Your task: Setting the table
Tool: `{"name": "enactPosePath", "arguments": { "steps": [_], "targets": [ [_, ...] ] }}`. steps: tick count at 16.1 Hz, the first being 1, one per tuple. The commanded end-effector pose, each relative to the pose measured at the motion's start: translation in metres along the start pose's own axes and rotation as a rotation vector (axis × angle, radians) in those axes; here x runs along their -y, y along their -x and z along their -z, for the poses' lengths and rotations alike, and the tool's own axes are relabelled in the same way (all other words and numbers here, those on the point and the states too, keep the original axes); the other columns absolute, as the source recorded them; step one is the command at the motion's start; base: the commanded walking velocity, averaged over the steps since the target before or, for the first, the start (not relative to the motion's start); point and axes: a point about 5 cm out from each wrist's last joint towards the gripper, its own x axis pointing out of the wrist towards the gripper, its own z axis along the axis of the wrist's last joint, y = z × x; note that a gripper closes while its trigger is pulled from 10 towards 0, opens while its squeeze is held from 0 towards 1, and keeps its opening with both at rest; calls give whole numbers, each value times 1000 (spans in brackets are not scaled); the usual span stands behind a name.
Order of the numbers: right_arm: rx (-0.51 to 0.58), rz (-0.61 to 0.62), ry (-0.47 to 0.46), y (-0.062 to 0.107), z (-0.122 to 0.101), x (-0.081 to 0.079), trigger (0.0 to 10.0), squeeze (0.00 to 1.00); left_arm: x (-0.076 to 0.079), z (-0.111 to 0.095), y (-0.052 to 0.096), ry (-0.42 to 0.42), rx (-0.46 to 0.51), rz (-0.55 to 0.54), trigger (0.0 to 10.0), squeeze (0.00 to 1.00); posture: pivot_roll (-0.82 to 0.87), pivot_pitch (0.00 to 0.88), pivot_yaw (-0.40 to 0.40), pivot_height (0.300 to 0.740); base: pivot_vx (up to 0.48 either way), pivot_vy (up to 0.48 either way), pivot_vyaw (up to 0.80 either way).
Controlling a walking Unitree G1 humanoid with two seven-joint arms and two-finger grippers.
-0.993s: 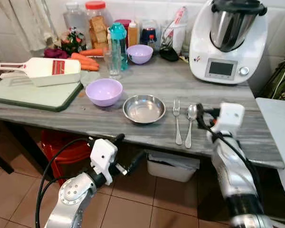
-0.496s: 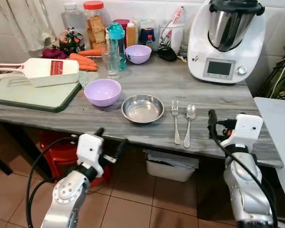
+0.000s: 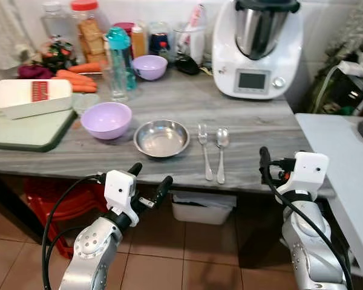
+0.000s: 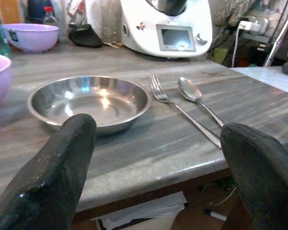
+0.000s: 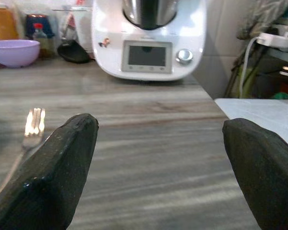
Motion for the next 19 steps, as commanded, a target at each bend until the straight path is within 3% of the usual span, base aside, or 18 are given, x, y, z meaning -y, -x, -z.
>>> {"name": "enactPosePath", "arguments": {
  "steps": [1,10,14,19],
  "targets": [
    [14,-3,5,0,-5,0,10000,0,1,-3,0,3,6,22,10000,0,32,0,2,740,289,0,0],
    [9,-13,5,-2,-4,-3,10000,0,1,-2,-1,-2,-4,37,10000,0,37,0,1,740,340,0,0],
    [2,-15,12,0,-2,-4,10000,0,-3,0,5,-15,-9,-2,10000,0,40,0,-2,740,0,0,0],
    [-30,21,20,-2,2,9,10000,0,-5,2,13,-37,-22,1,10000,0,35,0,1,740,0,0,0]
  ]
}}
